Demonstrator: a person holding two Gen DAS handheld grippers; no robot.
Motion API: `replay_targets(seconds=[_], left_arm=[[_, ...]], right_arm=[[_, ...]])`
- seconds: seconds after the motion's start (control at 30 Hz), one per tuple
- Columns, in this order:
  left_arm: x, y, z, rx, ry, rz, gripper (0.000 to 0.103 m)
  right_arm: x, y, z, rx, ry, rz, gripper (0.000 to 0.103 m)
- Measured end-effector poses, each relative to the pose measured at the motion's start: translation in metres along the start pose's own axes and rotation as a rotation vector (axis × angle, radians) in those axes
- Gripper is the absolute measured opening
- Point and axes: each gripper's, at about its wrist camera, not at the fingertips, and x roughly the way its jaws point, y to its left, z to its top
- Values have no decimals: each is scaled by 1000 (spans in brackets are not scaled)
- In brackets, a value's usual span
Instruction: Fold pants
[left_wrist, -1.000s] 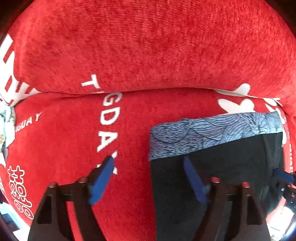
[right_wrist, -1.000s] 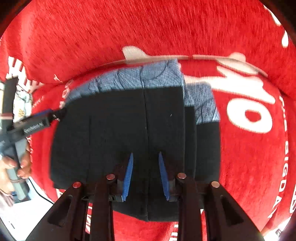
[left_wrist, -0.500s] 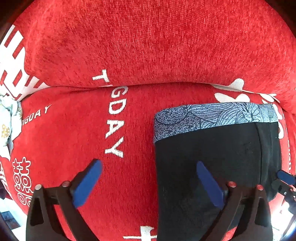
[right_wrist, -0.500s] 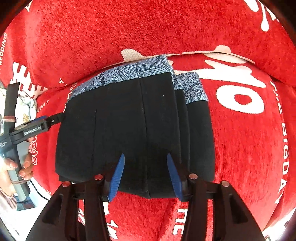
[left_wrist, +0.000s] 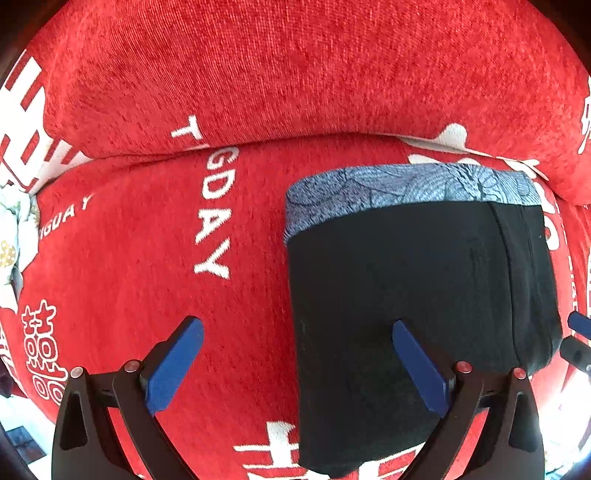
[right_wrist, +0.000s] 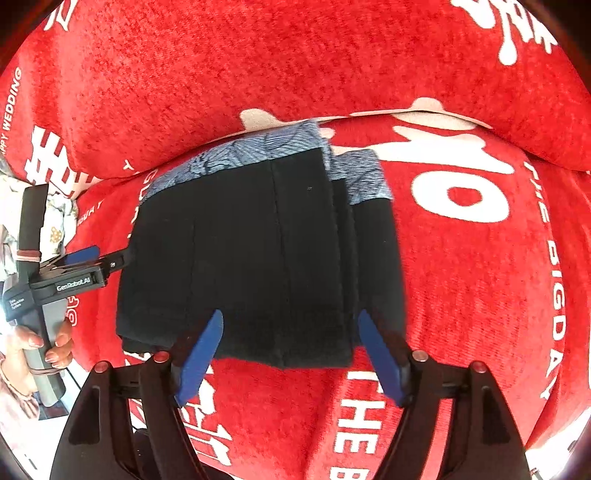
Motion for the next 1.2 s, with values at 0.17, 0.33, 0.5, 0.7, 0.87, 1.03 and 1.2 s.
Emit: replay_targets(seconds=[0.17, 0.33, 0.5, 0.7, 0.87, 1.03, 1.2], left_arm=[[-5, -7, -7, 19, 8, -19, 103], [0, -10, -8, 11, 42, -63, 103], [4, -15, -9, 21, 61, -83, 103], [13, -19, -9, 31, 87, -141, 103], [19, -19, -9, 28, 103, -189, 103], [27, -9, -6, -1, 125, -256, 103], [38, -4, -3, -24, 140, -331, 103]], right_arm=[[-1, -18, -6, 37, 9, -3, 80], [0, -34, -9, 79, 20, 1, 80], [3, -41, -10, 82, 28, 5, 80], [9, -56, -5, 119, 34, 75, 83], [14, -70, 4, 163, 30, 139, 83], [24, -77, 18, 152, 58, 199, 83], [40, -79, 31, 129, 87, 241, 83]])
